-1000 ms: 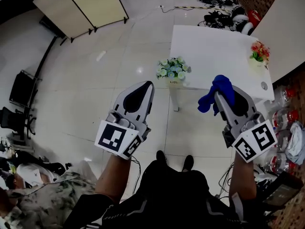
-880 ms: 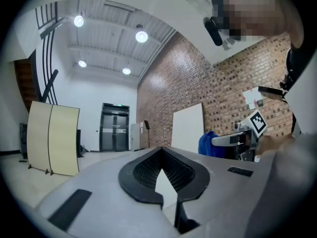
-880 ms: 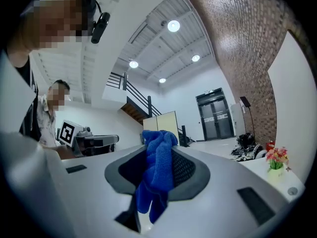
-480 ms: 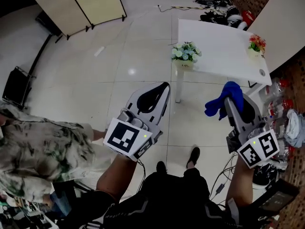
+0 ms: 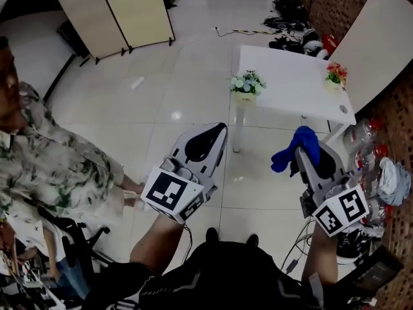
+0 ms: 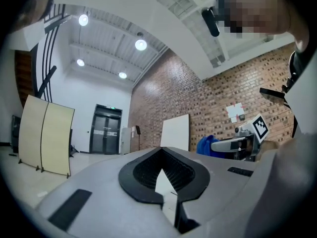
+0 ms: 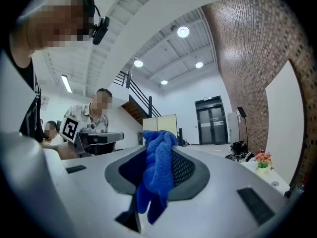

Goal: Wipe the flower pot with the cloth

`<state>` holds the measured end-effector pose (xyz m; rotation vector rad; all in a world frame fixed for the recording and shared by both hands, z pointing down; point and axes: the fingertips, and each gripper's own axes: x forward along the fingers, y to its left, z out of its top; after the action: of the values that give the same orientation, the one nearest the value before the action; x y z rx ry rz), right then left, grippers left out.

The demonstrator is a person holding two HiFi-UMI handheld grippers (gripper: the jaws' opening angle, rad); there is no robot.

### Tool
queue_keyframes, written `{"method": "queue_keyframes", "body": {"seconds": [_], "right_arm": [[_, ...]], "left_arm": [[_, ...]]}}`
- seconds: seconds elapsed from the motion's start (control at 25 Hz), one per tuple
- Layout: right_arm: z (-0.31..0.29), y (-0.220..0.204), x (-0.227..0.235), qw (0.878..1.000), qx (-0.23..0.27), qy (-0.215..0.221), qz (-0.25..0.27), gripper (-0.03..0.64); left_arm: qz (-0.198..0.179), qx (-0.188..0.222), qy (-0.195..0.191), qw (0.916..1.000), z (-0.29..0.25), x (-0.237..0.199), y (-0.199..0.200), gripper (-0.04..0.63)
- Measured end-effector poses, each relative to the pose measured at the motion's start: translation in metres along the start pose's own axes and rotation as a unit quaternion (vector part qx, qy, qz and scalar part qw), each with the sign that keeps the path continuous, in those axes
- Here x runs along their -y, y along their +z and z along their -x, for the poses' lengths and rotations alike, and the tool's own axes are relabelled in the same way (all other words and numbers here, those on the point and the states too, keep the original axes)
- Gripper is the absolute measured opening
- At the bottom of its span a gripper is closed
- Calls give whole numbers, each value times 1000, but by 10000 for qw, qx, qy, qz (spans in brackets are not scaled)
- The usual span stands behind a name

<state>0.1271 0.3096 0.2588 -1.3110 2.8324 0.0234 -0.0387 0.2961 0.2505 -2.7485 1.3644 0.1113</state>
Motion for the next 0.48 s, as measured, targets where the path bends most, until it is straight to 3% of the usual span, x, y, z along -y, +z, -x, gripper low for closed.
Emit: {"method": "queue_keyframes", "body": {"seconds": [0.48], "right_arm": [[27,12,-3,9998,188,85,8,101]], "left_arm": [[-96,-42,49,9999,12,29,6,3]]}}
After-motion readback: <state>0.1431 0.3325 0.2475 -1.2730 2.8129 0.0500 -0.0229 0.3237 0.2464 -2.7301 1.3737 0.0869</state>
